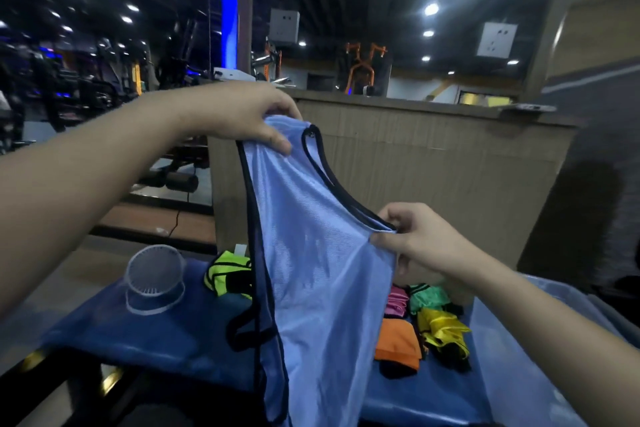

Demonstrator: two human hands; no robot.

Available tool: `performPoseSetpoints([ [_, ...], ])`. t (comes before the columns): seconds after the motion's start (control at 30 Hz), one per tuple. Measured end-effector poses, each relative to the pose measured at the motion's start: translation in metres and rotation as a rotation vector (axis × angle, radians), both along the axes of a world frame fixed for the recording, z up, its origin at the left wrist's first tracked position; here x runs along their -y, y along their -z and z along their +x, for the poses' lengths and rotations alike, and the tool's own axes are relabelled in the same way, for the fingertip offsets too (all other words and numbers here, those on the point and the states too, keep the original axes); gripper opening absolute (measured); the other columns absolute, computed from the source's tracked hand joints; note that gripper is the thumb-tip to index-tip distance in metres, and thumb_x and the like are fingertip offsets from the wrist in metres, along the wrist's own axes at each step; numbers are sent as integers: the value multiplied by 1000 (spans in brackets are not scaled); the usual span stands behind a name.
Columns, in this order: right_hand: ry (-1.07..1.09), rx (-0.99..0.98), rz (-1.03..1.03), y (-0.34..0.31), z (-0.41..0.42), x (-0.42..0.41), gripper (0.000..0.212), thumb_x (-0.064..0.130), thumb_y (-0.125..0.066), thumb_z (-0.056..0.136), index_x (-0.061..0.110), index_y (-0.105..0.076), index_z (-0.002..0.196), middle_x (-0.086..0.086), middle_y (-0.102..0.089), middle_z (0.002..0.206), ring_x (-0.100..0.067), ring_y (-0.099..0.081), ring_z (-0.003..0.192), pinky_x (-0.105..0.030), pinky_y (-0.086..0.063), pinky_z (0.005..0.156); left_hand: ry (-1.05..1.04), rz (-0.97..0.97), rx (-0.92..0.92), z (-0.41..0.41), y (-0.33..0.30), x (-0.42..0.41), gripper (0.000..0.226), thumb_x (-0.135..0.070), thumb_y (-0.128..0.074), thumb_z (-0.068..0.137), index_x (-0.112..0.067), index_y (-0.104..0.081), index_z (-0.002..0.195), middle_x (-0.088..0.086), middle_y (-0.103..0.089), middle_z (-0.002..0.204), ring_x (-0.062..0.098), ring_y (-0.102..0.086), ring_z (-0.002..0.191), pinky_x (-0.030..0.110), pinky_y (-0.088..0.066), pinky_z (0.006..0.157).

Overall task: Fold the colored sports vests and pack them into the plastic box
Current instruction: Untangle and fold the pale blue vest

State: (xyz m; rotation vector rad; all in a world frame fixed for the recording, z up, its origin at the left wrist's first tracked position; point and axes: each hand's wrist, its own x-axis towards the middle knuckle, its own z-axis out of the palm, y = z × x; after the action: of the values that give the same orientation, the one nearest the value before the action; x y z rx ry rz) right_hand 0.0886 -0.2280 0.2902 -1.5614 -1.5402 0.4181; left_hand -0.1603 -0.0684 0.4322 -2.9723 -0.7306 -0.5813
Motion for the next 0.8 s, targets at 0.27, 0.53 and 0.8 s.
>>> performPoseSetpoints([
  [0.27, -78, -1, 98, -43, -30, 39, 21, 10, -73, 89, -6, -61, 91, -14, -58, 67, -29, -47, 53, -30, -42, 40, 7, 160, 255, -20, -37, 38, 13, -27, -74, 88, -22, -68, 99, -6, -65, 89, 17, -60, 85, 32, -43, 69],
  [0.53, -22, 6, 59, -47, -2, -23, 24, 21, -77, 88, 1, -64, 93, -13, -61, 70, -27, -44, 56, -32, -36, 45, -35, 97, 338, 17, -27, -33, 11, -21, -71, 91, -21, -67, 100, -6, -62, 92, 14, -56, 89, 19, -37, 64],
  [0.8, 32, -6, -55, -13, 57, -136, 19, 16, -78, 87, 3, -64, 86, -4, -69, 68, -23, -56, 45, -33, -48, 44, -47, 0, 326, 95, 12, -152, 11, -16, -73, 88, -20, -70, 98, -2, -68, 96, 16, -61, 92, 20, -42, 71],
])
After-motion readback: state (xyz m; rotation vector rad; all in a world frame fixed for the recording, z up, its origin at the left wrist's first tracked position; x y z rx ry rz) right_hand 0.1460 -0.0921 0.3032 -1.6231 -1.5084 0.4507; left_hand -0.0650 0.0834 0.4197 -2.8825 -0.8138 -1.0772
